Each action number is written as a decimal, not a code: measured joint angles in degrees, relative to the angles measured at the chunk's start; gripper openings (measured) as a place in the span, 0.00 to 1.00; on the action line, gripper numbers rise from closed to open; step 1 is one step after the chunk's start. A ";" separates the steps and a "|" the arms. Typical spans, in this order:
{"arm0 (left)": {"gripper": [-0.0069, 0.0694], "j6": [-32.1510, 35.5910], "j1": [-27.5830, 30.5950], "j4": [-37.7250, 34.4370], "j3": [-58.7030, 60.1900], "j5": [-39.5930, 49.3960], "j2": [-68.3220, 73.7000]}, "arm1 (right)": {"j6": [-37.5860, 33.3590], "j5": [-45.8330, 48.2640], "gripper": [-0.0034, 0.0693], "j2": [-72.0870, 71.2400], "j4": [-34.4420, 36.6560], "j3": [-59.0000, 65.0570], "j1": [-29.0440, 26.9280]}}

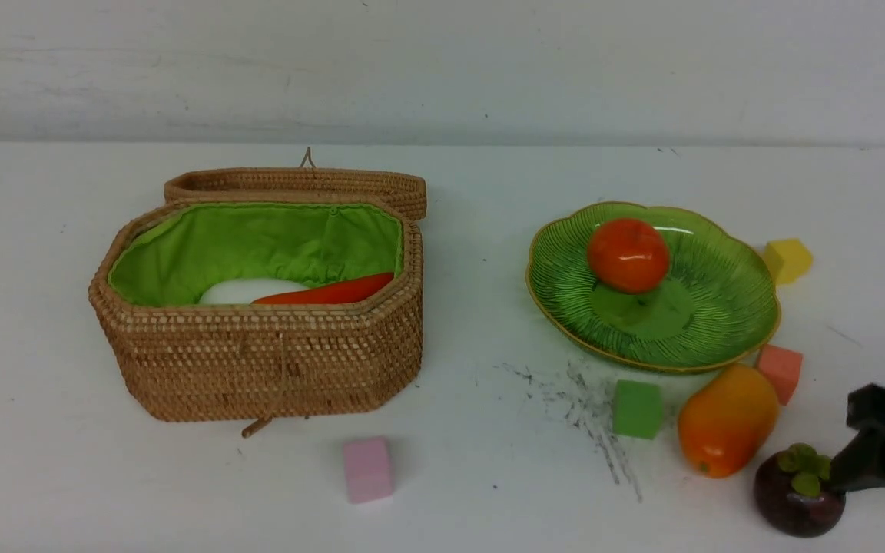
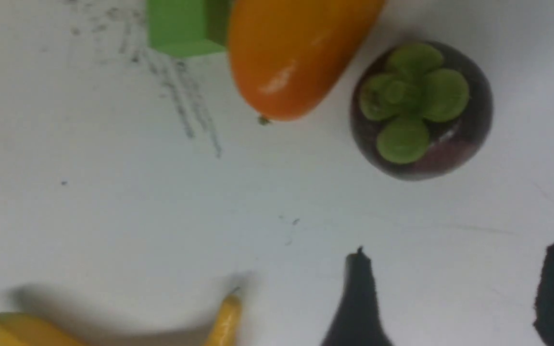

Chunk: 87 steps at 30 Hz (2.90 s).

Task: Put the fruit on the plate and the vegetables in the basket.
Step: Use the right arm to grab a mangosteen and put it into the right plate, then use the right arm to grab a mango and put it into the right plate

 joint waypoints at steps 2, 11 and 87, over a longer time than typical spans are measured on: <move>0.10 0.00 0.00 0.00 0.00 0.00 0.00 | 0.38 -2.45 0.90 2.66 -0.06 0.33 0.00; 0.11 0.00 0.00 0.00 0.00 0.00 0.00 | 0.38 -11.30 0.97 13.29 -1.12 0.33 0.00; 0.19 0.00 0.00 0.00 0.00 0.00 0.00 | 0.43 -4.37 0.87 24.08 -5.15 -26.52 4.71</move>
